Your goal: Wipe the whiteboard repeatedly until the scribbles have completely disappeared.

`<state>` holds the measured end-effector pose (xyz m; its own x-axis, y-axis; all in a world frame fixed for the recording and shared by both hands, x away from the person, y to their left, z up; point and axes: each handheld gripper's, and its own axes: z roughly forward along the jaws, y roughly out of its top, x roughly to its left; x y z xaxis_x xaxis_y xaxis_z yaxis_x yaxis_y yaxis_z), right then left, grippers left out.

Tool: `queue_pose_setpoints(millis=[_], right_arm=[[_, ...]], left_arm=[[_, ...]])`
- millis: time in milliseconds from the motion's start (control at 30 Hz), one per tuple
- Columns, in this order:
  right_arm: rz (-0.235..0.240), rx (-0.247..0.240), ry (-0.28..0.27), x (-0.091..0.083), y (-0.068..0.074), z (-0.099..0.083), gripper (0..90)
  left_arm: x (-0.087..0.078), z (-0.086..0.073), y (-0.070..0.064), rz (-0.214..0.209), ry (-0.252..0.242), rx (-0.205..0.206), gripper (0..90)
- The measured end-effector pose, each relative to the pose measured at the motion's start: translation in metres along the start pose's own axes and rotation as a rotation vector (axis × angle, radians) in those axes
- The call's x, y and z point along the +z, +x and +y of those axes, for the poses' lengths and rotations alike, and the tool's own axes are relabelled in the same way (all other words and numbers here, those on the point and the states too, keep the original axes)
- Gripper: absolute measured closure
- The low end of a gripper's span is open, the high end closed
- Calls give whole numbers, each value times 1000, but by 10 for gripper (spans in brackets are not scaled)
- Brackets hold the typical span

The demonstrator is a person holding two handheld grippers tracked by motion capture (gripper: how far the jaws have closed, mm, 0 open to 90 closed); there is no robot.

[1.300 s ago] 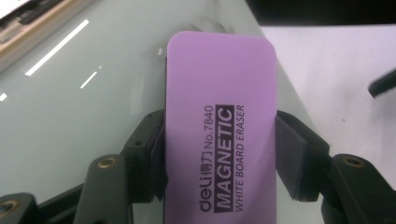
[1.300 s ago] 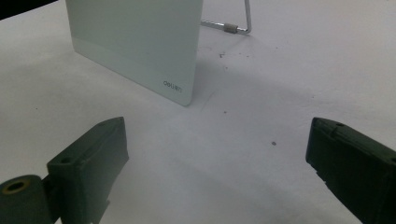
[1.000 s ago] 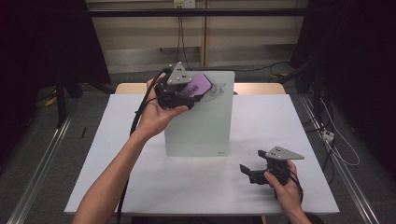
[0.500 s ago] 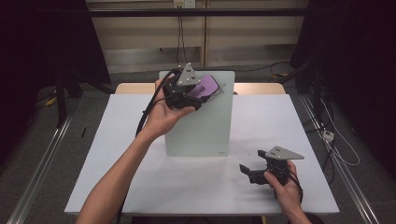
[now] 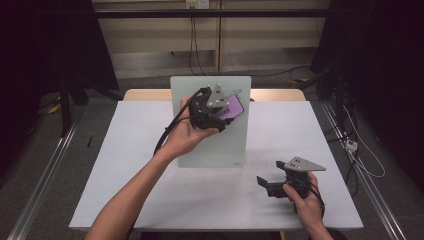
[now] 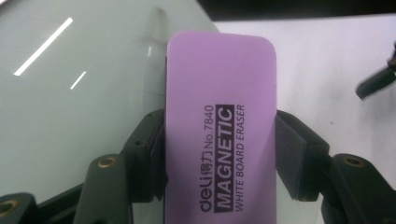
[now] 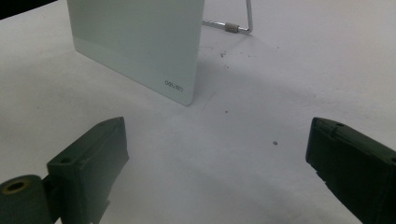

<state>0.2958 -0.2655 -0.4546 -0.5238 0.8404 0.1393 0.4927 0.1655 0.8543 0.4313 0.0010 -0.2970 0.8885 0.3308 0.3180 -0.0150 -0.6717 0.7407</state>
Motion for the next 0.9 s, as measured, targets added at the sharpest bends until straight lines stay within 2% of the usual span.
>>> queue_pose_setpoints(millis=[167, 233, 333, 433, 733, 900], right_arm=[[0, 1, 0, 0, 0, 0, 59], [0, 0, -1, 0, 0, 0, 59], [-1, 1, -2, 0, 0, 0, 58], [1, 1, -2, -1, 0, 0, 59], [-1, 1, -1, 0, 0, 0, 58], [1, 1, -2, 0, 0, 0, 59]], left_arm=[[9, -4, -10, -31, 17, 6, 407], [10, -5, -11, -33, 20, 15, 407], [9, -6, -11, -32, 16, 4, 407], [4, -5, -5, -28, 13, -3, 408], [-24, 4, 25, 52, -42, -46, 407], [-26, 13, 31, 57, -57, -57, 407]])
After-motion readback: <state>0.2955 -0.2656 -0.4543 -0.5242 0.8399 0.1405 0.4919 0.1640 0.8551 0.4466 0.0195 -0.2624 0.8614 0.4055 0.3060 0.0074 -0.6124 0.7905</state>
